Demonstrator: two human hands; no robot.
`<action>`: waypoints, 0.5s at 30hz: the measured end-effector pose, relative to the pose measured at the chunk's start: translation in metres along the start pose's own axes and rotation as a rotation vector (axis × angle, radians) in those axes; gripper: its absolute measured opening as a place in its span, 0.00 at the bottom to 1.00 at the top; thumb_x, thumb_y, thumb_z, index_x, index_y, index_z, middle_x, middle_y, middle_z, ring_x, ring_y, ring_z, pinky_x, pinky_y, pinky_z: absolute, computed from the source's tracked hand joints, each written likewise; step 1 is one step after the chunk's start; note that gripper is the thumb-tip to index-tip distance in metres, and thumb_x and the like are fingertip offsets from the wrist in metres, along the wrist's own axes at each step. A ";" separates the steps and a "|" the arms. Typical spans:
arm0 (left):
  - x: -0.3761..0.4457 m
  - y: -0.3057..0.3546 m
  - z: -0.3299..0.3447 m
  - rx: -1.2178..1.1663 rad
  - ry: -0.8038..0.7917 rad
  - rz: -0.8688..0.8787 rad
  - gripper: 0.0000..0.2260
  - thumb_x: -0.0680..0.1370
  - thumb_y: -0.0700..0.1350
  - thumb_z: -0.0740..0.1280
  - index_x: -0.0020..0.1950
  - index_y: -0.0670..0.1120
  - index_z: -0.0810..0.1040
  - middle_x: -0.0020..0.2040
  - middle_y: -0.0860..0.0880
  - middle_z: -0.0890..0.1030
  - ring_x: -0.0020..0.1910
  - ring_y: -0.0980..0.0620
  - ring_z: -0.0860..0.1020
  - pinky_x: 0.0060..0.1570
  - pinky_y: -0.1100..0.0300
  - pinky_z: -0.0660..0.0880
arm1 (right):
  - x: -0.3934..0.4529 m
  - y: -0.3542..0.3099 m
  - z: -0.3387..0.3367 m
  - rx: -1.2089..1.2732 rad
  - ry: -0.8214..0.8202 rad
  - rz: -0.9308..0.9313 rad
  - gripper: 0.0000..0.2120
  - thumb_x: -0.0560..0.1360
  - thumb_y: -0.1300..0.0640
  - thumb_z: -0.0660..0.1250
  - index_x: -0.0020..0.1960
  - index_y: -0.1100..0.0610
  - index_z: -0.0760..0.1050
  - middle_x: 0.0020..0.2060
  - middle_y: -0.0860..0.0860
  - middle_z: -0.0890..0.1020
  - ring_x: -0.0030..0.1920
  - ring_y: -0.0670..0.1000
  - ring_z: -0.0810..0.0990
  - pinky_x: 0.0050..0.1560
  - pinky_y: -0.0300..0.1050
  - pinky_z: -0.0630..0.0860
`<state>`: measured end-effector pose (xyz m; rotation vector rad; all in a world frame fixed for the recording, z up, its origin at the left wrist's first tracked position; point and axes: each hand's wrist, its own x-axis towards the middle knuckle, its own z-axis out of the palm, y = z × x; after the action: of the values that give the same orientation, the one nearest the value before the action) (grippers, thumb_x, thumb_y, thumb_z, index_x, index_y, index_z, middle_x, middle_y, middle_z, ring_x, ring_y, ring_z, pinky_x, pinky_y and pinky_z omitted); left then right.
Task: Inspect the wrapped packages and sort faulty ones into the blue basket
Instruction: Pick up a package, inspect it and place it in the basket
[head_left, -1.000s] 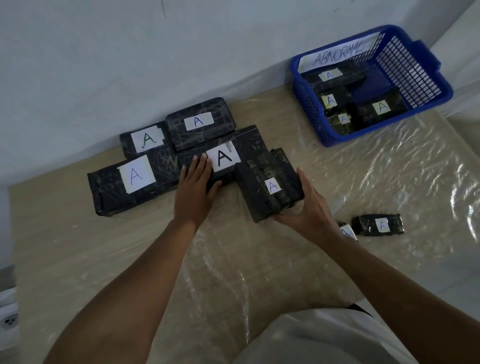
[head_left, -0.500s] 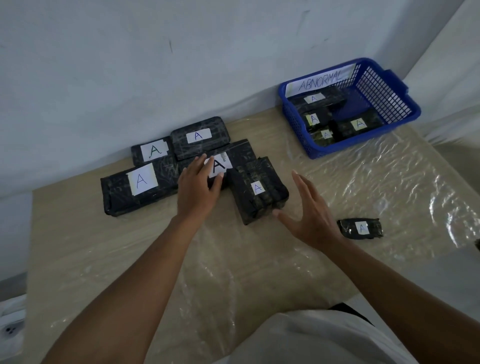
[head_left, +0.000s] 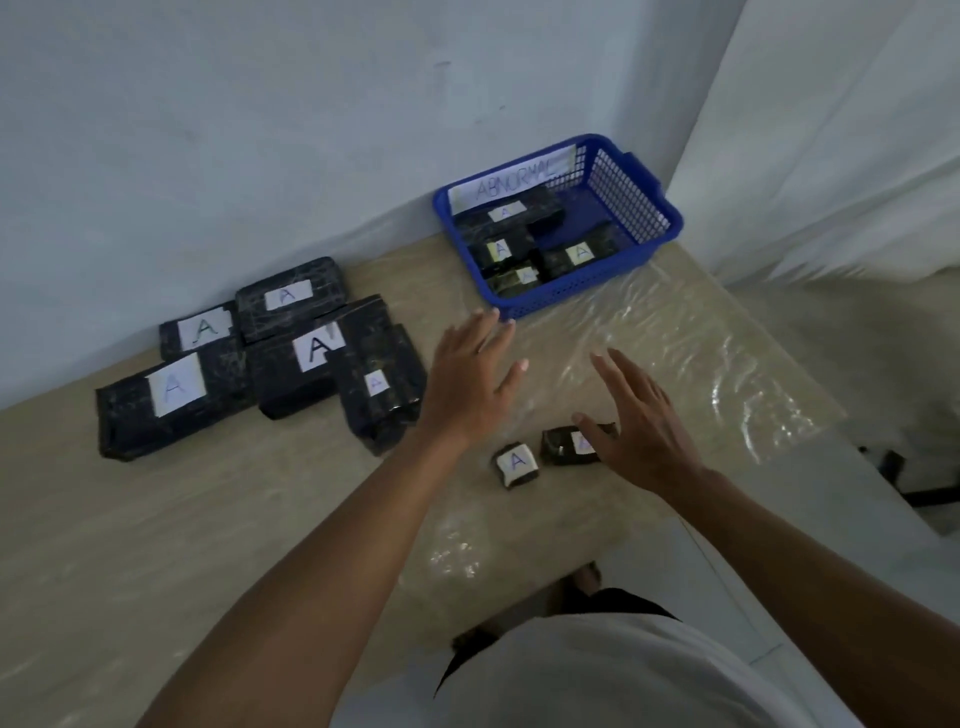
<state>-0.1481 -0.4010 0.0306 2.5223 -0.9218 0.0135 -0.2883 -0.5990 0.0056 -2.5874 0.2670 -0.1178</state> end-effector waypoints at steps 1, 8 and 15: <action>-0.001 0.011 0.013 -0.002 -0.040 0.005 0.25 0.85 0.55 0.59 0.80 0.45 0.66 0.81 0.44 0.64 0.82 0.45 0.58 0.80 0.41 0.55 | -0.004 0.011 -0.002 -0.006 -0.015 0.006 0.37 0.79 0.45 0.70 0.82 0.53 0.59 0.81 0.58 0.61 0.80 0.60 0.61 0.78 0.60 0.62; -0.028 0.045 0.083 0.019 -0.298 -0.072 0.26 0.85 0.54 0.61 0.81 0.45 0.64 0.82 0.45 0.63 0.82 0.45 0.57 0.81 0.48 0.50 | -0.011 0.061 0.012 -0.053 -0.252 -0.006 0.34 0.82 0.45 0.64 0.84 0.50 0.54 0.83 0.53 0.57 0.83 0.57 0.55 0.81 0.62 0.56; -0.047 0.039 0.109 0.007 -0.406 -0.154 0.20 0.84 0.54 0.61 0.73 0.45 0.72 0.71 0.47 0.75 0.77 0.44 0.66 0.75 0.42 0.63 | -0.002 0.071 0.027 -0.081 -0.472 0.004 0.32 0.85 0.45 0.57 0.84 0.53 0.50 0.84 0.52 0.52 0.84 0.54 0.48 0.82 0.59 0.48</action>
<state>-0.2237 -0.4441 -0.0594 2.6439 -0.8682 -0.5621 -0.2985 -0.6447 -0.0546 -2.5998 0.1023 0.5082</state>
